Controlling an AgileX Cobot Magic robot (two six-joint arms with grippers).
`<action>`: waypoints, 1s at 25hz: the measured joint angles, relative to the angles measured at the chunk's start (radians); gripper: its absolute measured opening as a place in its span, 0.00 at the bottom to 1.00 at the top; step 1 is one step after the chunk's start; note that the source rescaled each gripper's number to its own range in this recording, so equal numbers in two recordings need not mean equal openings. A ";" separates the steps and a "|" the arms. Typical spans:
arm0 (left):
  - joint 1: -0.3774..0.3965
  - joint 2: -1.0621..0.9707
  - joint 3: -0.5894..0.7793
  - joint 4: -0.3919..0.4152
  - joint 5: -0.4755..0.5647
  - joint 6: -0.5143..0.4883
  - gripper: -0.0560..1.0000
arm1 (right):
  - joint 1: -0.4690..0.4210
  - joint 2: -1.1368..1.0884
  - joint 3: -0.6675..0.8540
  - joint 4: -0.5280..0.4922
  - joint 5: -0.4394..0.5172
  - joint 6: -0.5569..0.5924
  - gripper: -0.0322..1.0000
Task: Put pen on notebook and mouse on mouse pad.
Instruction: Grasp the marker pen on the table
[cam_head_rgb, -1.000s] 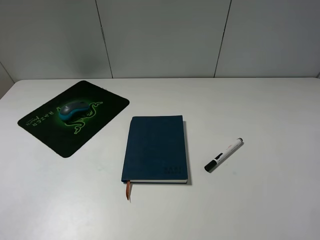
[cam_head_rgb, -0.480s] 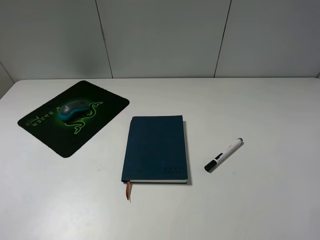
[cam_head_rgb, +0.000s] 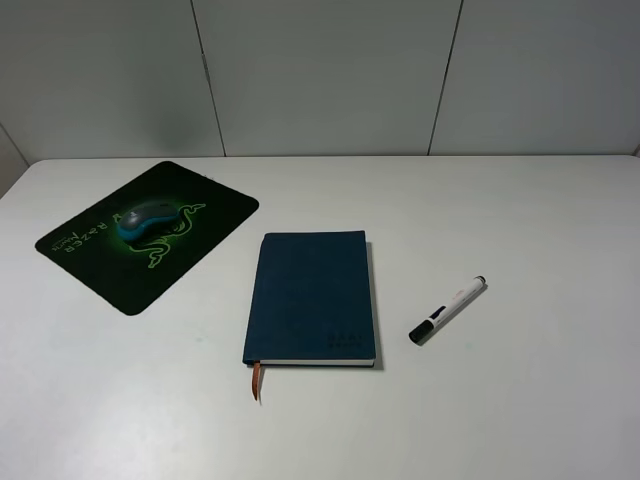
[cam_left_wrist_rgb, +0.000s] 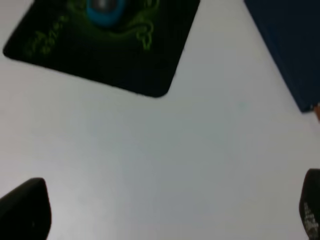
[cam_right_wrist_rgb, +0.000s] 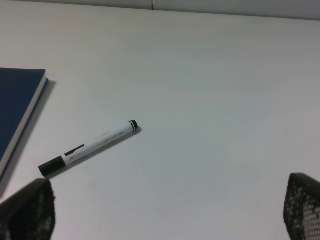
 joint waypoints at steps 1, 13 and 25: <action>0.000 -0.019 0.000 0.000 0.000 0.000 1.00 | 0.000 0.000 0.000 0.000 0.000 0.000 1.00; 0.000 -0.069 0.000 0.000 0.000 0.000 1.00 | 0.000 0.000 0.000 0.000 0.000 0.000 1.00; 0.000 -0.070 0.000 0.000 0.001 0.000 1.00 | 0.000 0.000 0.000 0.000 0.000 0.000 1.00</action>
